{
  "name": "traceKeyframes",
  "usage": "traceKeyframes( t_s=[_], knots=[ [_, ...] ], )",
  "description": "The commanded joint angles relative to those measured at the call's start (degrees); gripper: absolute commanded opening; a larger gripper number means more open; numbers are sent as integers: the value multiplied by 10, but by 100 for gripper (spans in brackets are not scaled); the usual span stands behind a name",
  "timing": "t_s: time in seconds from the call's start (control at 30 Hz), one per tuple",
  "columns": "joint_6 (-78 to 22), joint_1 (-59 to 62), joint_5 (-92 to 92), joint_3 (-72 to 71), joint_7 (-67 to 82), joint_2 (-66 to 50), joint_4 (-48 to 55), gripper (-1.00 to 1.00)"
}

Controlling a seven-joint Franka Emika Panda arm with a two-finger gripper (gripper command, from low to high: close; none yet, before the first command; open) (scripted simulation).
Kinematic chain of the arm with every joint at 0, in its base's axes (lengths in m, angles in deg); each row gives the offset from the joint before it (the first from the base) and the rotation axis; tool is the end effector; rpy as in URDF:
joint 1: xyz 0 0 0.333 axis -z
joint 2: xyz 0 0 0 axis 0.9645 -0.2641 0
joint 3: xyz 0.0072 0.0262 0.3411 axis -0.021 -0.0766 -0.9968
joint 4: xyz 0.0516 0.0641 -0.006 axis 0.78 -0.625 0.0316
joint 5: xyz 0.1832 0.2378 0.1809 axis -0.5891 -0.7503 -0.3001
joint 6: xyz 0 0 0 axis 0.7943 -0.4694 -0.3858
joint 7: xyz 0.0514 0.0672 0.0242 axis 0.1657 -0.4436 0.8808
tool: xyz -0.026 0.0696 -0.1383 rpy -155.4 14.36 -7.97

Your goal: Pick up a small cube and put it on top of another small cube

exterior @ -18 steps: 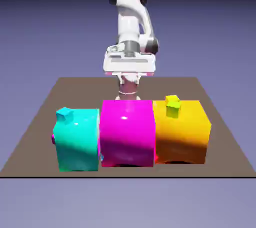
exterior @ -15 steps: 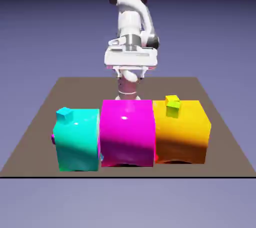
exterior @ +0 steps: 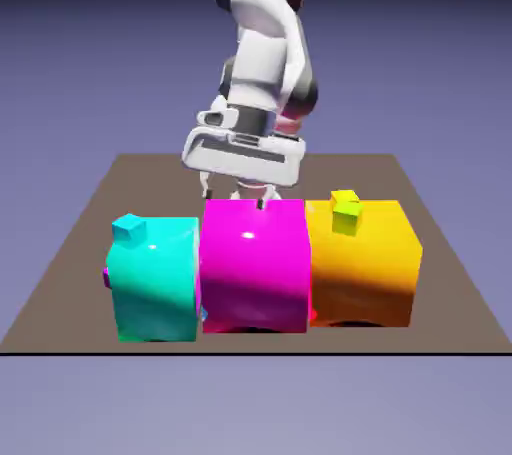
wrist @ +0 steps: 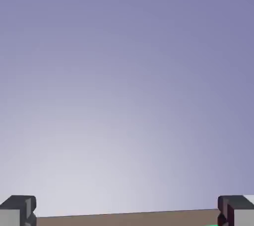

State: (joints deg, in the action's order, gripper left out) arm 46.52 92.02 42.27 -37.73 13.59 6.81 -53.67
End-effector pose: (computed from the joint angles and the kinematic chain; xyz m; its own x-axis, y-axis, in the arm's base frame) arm 0.5311 -0.0414 0.4533 0.6445 -0.6829 0.3438 -0.7183 -0.6949 -0.0339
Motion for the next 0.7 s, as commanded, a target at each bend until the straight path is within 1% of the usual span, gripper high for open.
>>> traceKeyframes(
  t_s=[0.0, 0.67],
  knots=[
    [-22, 8, 8, -8, -4, -18, 21, 0],
    [-477, 213, 141, -160, -55, -416, 436, 0]
  ],
)
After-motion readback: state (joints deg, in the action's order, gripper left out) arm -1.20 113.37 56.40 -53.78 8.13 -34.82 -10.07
